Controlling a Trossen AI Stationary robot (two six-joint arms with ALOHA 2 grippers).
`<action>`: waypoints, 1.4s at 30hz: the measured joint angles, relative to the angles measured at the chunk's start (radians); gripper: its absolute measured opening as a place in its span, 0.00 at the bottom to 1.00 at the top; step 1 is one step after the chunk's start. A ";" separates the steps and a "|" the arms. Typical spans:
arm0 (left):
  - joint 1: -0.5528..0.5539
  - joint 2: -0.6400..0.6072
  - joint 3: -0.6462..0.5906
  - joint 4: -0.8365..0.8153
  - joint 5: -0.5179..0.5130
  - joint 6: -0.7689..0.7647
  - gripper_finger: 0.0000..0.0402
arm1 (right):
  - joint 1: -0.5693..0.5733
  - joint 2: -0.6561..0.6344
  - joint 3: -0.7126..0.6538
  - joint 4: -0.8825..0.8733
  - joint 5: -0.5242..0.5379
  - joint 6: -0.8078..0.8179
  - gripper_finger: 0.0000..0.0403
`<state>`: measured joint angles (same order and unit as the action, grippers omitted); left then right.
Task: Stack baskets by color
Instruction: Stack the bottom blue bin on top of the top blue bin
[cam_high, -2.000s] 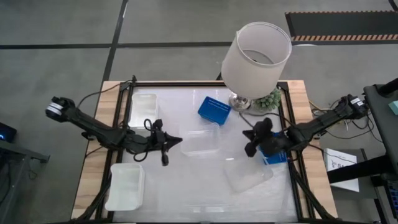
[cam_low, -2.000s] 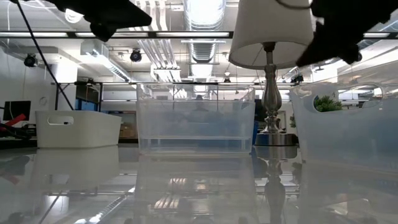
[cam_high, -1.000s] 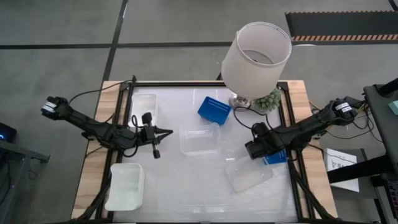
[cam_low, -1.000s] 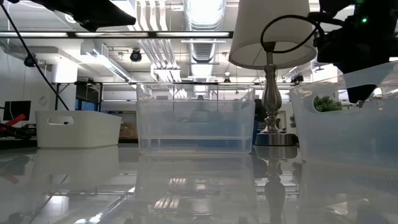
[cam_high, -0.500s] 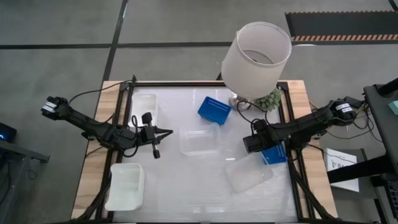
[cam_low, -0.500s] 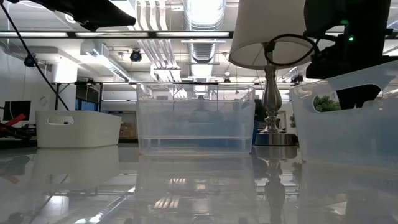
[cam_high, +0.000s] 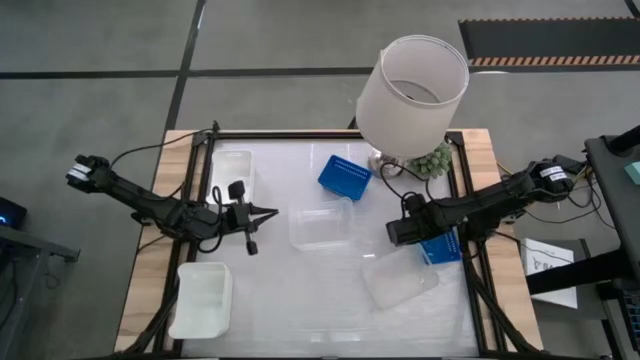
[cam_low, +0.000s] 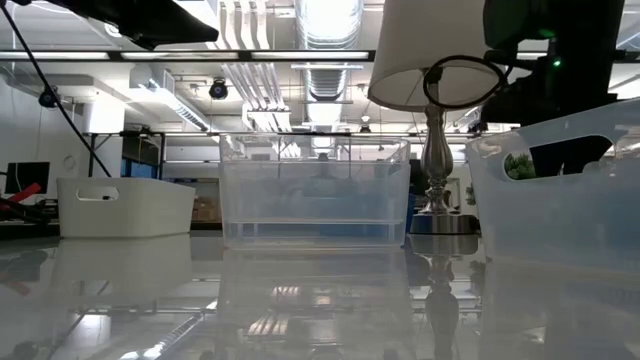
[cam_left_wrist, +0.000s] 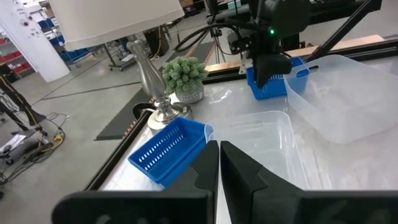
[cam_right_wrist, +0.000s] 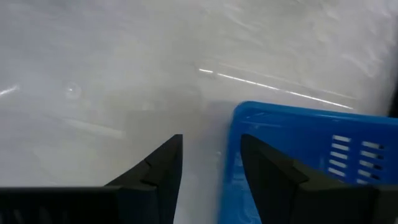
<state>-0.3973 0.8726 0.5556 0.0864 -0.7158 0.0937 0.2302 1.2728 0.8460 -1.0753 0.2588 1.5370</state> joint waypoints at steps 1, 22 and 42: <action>0.000 0.000 0.000 0.000 0.000 0.000 0.00 | 0.000 0.000 -0.002 0.009 0.001 0.000 0.39; 0.000 0.006 -0.001 0.001 0.000 0.000 0.00 | 0.000 -0.001 -0.028 0.026 0.029 0.029 0.34; 0.000 0.010 -0.001 0.002 0.000 0.022 0.00 | 0.000 0.061 0.015 -0.065 0.029 0.051 0.32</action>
<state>-0.3973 0.8822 0.5545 0.0879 -0.7158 0.1154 0.2302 1.3337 0.8609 -1.1405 0.2878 1.5883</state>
